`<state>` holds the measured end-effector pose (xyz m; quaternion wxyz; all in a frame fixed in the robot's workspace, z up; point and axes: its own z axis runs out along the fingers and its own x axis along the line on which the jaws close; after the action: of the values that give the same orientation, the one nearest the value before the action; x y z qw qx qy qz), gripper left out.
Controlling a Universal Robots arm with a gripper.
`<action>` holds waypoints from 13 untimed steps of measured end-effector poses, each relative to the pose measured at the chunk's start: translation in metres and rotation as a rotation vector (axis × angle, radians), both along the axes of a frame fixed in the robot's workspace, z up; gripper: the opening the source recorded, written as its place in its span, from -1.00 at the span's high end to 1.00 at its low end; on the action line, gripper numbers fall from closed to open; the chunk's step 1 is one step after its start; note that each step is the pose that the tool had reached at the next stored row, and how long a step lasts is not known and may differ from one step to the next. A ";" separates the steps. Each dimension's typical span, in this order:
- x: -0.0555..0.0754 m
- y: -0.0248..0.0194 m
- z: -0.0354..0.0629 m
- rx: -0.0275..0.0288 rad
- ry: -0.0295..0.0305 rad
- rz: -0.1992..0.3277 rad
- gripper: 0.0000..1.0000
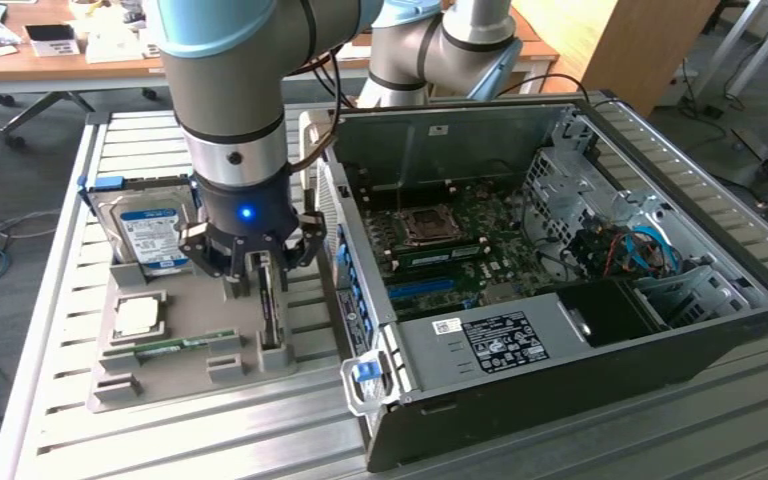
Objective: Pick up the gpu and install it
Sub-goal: 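Pick up the gpu and move the gpu toward the slot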
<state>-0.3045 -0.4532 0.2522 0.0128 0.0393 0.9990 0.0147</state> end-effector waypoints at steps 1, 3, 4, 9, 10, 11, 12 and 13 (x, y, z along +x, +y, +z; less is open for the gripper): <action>0.000 0.0000 -0.0002 -0.0001 0.0002 0.000 0.06; 0.000 0.0000 -0.0002 -0.0003 0.0003 0.000 0.06; 0.000 0.0000 -0.0002 -0.0002 0.0003 0.000 0.06; 0.000 0.0000 -0.0008 0.0001 -0.0001 0.000 0.06; 0.000 0.0000 -0.0013 0.0002 -0.0002 0.000 0.06; 0.000 0.0000 -0.0018 0.0002 -0.0001 0.000 0.06; 0.000 0.0000 -0.0022 -0.0001 0.0001 0.000 0.06; 0.000 0.0000 -0.0030 0.0001 -0.0001 0.000 0.06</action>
<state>-0.3045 -0.4532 0.2492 0.0128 0.0392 0.9990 0.0147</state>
